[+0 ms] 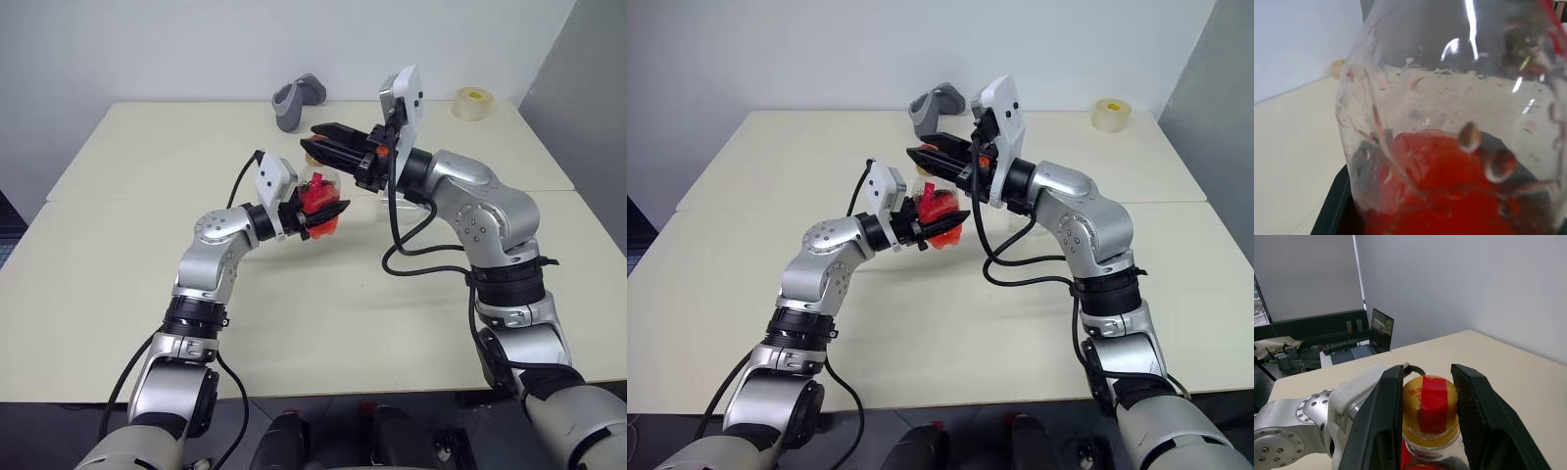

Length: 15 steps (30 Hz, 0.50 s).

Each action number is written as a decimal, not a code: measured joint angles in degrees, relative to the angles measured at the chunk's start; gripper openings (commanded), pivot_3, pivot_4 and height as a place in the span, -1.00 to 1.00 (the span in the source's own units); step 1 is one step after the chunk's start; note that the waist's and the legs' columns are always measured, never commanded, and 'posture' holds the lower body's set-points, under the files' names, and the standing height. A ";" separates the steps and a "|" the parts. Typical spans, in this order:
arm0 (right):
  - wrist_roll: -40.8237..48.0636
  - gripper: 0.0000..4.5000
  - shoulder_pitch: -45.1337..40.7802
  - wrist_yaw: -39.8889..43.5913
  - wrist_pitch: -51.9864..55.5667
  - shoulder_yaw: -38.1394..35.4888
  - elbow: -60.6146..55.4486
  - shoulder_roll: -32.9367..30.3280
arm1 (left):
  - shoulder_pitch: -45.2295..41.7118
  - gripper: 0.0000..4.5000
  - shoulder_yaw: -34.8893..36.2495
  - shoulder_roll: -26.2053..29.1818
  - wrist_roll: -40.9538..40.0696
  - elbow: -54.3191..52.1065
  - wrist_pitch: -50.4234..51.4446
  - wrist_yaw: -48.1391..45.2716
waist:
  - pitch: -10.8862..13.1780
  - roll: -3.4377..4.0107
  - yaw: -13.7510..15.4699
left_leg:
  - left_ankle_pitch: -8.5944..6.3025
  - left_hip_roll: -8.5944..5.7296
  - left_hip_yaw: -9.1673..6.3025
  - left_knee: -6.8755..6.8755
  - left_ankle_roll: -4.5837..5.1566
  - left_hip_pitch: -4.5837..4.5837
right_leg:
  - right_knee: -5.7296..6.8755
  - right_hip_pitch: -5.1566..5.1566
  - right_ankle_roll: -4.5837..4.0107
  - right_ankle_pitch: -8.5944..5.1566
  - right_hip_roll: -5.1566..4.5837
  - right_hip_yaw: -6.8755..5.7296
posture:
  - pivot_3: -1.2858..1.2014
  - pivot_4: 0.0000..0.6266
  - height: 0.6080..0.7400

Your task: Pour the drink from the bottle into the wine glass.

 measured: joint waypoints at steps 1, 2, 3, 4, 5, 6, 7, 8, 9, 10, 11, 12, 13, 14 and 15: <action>0.03 -0.48 0.00 0.13 0.04 0.00 -0.03 -0.11 | 0.00 -0.01 -0.02 -0.01 0.00 0.00 0.00 -0.04 | 0.00 0.00 0.01 | 0.00 0.00 0.00 0.00 0.00 0.00 | 0.00 0.00 0.00 0.00 0.00 0.00 | 0.03 -0.52 1.00; 0.10 -0.48 0.00 0.29 0.13 -0.01 -0.08 -0.21 | 0.00 -0.01 -0.04 -0.04 0.00 -0.03 0.00 -0.07 | 0.00 0.00 0.00 | 0.00 0.00 0.00 0.00 0.00 0.00 | 0.00 0.00 0.00 0.00 0.00 0.00 | 0.03 -0.52 1.00; 0.22 -0.48 -0.02 0.57 0.22 -0.06 -0.12 -0.39 | 0.05 -0.01 -0.07 -0.04 0.00 -0.16 0.00 -0.11 | 0.00 0.00 0.00 | 0.00 0.00 0.00 0.00 0.00 0.00 | 0.00 0.00 0.00 0.00 0.00 0.00 | 0.03 -0.52 1.00; 0.43 -0.48 -0.04 0.88 0.32 -0.07 -0.22 -0.63 | 0.19 -0.01 -0.10 -0.04 0.00 -0.50 0.03 -0.11 | 0.00 0.00 0.00 | 0.00 0.00 0.00 0.00 0.00 0.00 | 0.00 0.00 0.00 0.00 0.00 0.00 | 0.03 -0.52 1.00; 0.73 -0.48 -0.09 1.79 0.40 -0.10 -0.35 -1.08 | 0.63 -0.01 -0.11 -0.03 -0.02 -1.33 0.08 -0.18 | 0.00 0.00 0.00 | 0.00 0.00 0.00 0.00 0.00 0.00 | -0.01 0.00 0.00 0.00 0.00 0.00 | 0.03 -0.52 1.00; 1.14 -0.48 -0.12 2.88 0.46 -0.07 -0.41 -1.63 | 1.07 -0.01 -0.16 -0.02 -0.05 -2.04 0.10 -0.33 | 0.00 0.00 0.00 | 0.00 0.00 0.00 0.00 0.00 0.00 | -0.01 0.00 0.00 0.00 0.00 0.00 | 0.03 -0.52 1.00; 1.50 -0.48 -0.17 4.95 0.43 0.02 -0.45 -2.57 | 1.98 -0.01 -0.32 0.05 -0.11 -3.48 0.12 -0.67 | 0.00 0.00 0.00 | 0.00 0.00 0.01 0.00 0.00 0.00 | -0.02 0.00 0.00 0.00 0.00 0.01 | 0.03 -0.52 1.00; 1.87 -0.48 -0.17 6.87 0.43 0.25 -0.47 -3.44 | 2.84 -0.01 -0.48 0.19 -0.26 -4.65 0.12 -1.31 | 0.00 0.00 0.00 | 0.00 0.00 0.01 -0.01 0.00 0.00 | -0.02 0.01 0.00 0.00 0.00 0.01 | 0.03 -0.52 1.00; 2.03 -0.48 -0.17 8.55 0.34 0.64 -0.48 -4.13 | 3.80 -0.01 -0.63 0.47 -0.42 -5.73 0.14 -1.82 | 0.00 0.00 0.00 | -0.01 0.00 0.01 0.00 0.01 0.00 | -0.02 0.01 0.00 0.00 0.00 0.01 | 0.03 -0.52 1.00; 2.15 -0.48 -0.18 10.15 0.24 1.20 -0.45 -4.95 | 4.67 -0.01 -0.91 0.73 -0.75 -6.51 0.15 -2.40 | 0.00 0.00 -0.01 | -0.01 0.00 0.01 -0.01 0.02 0.01 | -0.01 0.01 0.00 0.00 0.00 0.01 | 0.03 -0.52 1.00; 2.15 -0.48 -0.21 11.55 0.07 1.65 -0.40 -5.53 | 5.44 -0.01 -1.16 0.99 -1.26 -7.16 0.25 -2.99 | 0.00 0.00 -0.01 | -0.02 0.01 0.00 -0.01 0.03 0.01 | -0.01 0.00 0.00 0.00 0.00 0.00 | 0.03 -0.52 1.00; 2.16 -0.48 -0.42 13.11 -0.19 2.19 -0.15 -6.01 | 6.48 -0.01 -1.27 1.36 -1.76 -8.20 0.51 -3.69 | 0.00 0.00 -0.05 | -0.02 0.01 0.00 -0.01 0.04 0.01 | 0.00 0.00 0.00 0.00 0.00 0.00 | 0.03 -0.52 1.00; 2.26 -0.48 -0.73 14.33 -0.19 2.53 0.18 -6.32 | 7.18 -0.01 -1.37 1.76 -2.32 -8.93 0.88 -4.20 | 0.00 0.01 -0.08 | -0.03 0.02 0.00 -0.01 0.05 0.02 | 0.01 0.00 0.00 0.00 0.01 -0.01 | 0.03 -0.52 1.00; 2.36 -0.48 -1.09 15.30 -0.19 2.80 0.44 -6.54 | 7.71 -0.01 -1.43 2.08 -2.65 -9.75 1.13 -4.43 | 0.00 0.01 -0.05 | -0.03 0.02 -0.03 -0.01 0.06 0.01 | 0.00 0.00 0.00 0.00 0.00 -0.03 | 0.03 -0.52 1.00; 2.43 -0.48 -1.71 16.34 -0.19 3.22 0.78 -6.80 | 8.36 -0.01 -1.49 2.68 -3.29 -10.71 1.32 -4.89 | 0.00 0.01 -0.06 | -0.03 0.02 -0.02 -0.01 0.05 0.01 | 0.00 0.00 0.00 0.00 0.00 -0.01 | 0.03 -0.52 1.00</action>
